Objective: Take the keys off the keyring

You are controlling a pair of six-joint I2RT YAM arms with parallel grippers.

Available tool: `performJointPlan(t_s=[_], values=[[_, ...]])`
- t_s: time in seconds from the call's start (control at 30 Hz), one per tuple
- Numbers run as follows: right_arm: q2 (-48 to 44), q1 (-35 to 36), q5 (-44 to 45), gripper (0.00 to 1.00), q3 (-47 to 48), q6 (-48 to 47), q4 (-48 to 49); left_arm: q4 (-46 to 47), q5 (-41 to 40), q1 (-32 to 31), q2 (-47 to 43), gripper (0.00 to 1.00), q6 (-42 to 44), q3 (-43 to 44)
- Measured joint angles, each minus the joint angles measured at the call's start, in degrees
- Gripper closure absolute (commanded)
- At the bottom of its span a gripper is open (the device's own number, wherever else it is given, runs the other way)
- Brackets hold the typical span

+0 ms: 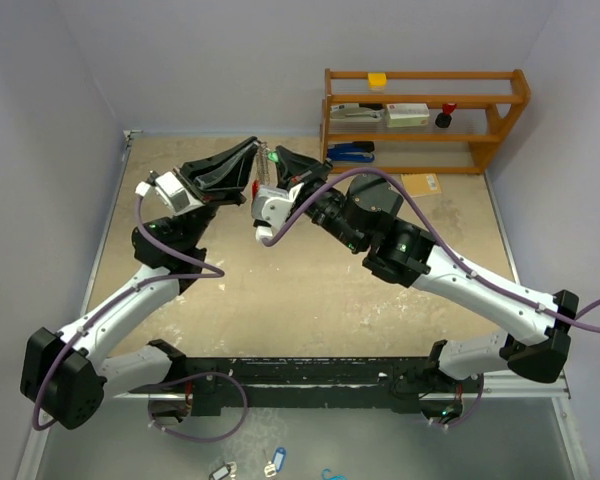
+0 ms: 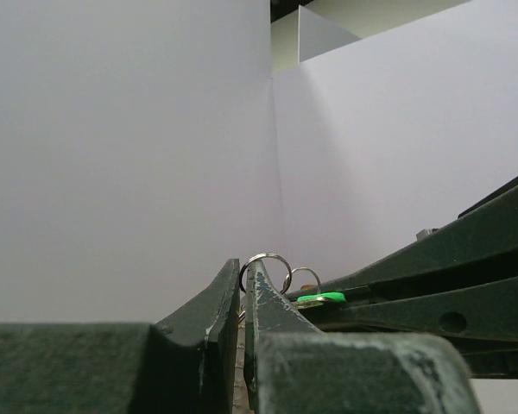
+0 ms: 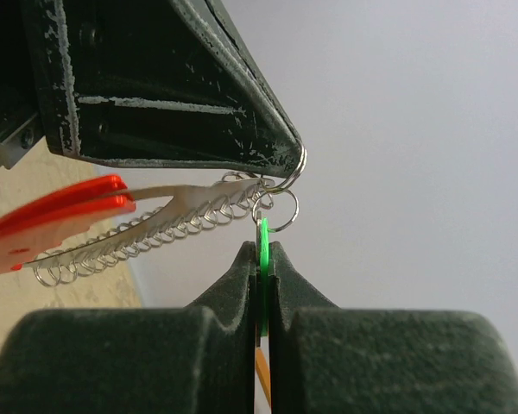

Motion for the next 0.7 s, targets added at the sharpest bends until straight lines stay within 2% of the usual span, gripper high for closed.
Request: performJointPlan(t_s=[0.23,0.7], values=[[0.00,0.00,0.07,1.00,-0.31,0.22,0.74,5.27,-1.03,-0.04,1.90,1.00,-3.19,-0.81],[3.23,-1.42,-5.55,1.00,-0.24,4.50,3.26,17.07,-5.20,-0.02,3.26,1.00,-10.43,-5.35]])
